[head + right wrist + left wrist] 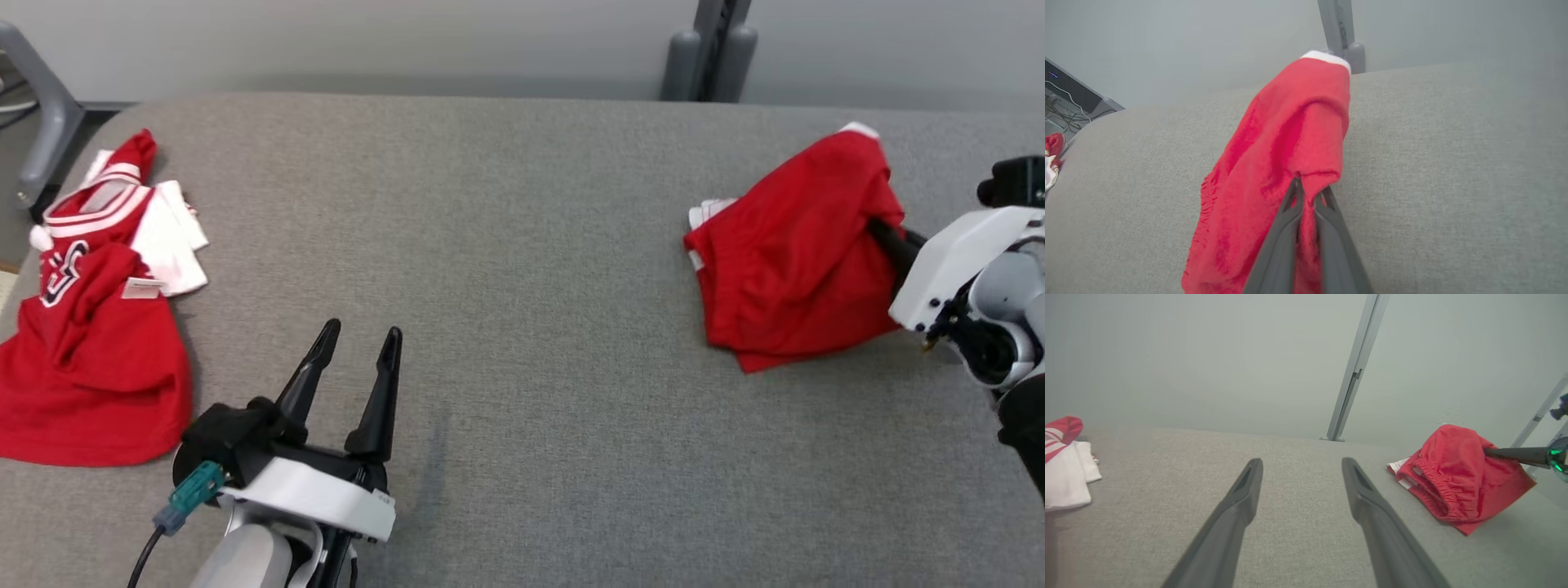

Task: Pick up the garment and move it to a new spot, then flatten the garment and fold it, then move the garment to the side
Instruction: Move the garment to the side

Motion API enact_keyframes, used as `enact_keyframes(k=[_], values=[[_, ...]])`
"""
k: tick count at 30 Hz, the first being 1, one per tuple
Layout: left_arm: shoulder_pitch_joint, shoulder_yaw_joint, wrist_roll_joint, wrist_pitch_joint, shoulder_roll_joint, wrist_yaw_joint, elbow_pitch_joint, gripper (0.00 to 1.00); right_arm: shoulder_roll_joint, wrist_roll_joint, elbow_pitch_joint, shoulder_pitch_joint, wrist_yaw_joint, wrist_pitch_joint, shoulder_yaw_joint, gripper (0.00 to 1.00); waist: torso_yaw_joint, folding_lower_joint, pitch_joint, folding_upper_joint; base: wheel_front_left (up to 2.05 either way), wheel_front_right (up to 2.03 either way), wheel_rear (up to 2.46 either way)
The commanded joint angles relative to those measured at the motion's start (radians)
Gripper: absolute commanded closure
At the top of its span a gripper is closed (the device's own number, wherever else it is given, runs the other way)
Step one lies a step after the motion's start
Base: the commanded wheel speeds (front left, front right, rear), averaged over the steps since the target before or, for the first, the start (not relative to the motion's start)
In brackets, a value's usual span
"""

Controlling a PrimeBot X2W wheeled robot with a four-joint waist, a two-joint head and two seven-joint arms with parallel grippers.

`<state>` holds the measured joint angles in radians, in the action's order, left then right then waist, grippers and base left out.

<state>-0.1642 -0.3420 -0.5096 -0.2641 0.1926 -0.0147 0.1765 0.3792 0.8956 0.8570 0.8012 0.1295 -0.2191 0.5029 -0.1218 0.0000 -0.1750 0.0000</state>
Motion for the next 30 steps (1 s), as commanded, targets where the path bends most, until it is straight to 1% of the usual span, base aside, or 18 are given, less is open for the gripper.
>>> enact_keyframes(k=[1, 8, 11, 15, 21, 30], values=[[-0.040, -0.006, 0.011, 0.000, -0.001, -0.011, -0.006, 0.00, 0.019, -0.015, 0.001, 0.033, 0.002, 0.020, 0.008, 1.00, 0.061, 0.0000, -0.076, 0.0000, 0.00, 0.00, 0.00], [-0.133, -0.032, 0.046, 0.006, 0.007, -0.028, -0.044, 0.00, 0.059, -0.055, 0.024, 0.152, 0.002, 0.071, 0.002, 1.00, 0.149, 0.0000, -0.184, 0.0000, 0.00, 0.00, 0.00], [-0.158, -0.041, 0.056, 0.014, 0.009, -0.032, -0.056, 0.00, 0.065, -0.069, 0.044, 0.187, 0.002, 0.085, -0.003, 1.00, 0.169, 0.0000, -0.215, 0.0000, 0.00, 0.00, 0.00], [-0.199, -0.053, 0.070, 0.027, 0.016, -0.038, -0.077, 0.00, 0.079, -0.128, 0.087, 0.264, 0.002, 0.114, 0.000, 1.00, 0.202, 0.0000, -0.278, 0.0000, 0.00, 0.00, 0.00], [-0.237, -0.062, 0.081, 0.039, 0.031, -0.043, -0.097, 0.00, 0.089, -0.213, 0.164, 0.379, 0.002, 0.156, -0.012, 1.00, 0.229, 0.0000, -0.355, 0.0000, 0.00, 0.00, 0.00], [-0.262, -0.063, 0.087, 0.038, 0.042, -0.042, -0.111, 0.00, 0.116, -0.324, 0.299, 0.531, 0.001, 0.209, -0.047, 1.00, 0.233, 0.0000, -0.419, 0.0000, 0.00, 0.00, 0.00]])
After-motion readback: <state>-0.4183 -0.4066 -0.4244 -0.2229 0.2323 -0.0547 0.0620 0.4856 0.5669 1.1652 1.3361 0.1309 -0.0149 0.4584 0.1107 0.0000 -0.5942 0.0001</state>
